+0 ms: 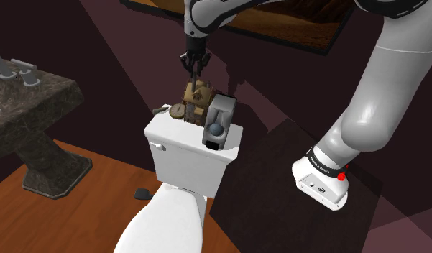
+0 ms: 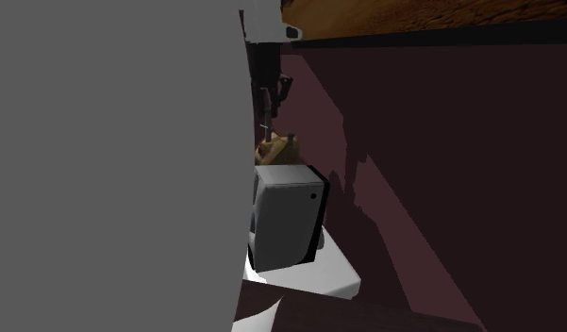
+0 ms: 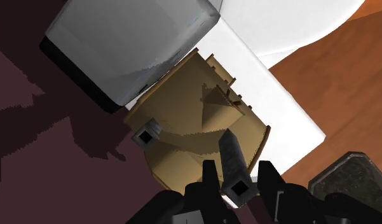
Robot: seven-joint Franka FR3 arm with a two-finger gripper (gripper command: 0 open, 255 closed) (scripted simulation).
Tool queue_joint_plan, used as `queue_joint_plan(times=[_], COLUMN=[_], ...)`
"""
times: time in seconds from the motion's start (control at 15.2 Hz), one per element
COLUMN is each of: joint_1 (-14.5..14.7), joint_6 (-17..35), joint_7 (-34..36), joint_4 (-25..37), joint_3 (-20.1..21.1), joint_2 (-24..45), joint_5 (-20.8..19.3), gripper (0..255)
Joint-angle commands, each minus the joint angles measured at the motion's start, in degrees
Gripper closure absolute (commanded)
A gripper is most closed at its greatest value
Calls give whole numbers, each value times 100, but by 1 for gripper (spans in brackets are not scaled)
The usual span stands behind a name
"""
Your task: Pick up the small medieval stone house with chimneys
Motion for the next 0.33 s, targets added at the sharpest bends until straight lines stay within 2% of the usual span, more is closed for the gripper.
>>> queue_joint_plan(times=[0.0,0.26], joint_1=[-10,-12], joint_6=[-122,-268], joint_7=[-23,-39], joint_4=[49,133], joint_3=[4,10], joint_2=[-89,-154], joint_5=[21,40], gripper=[255,255])
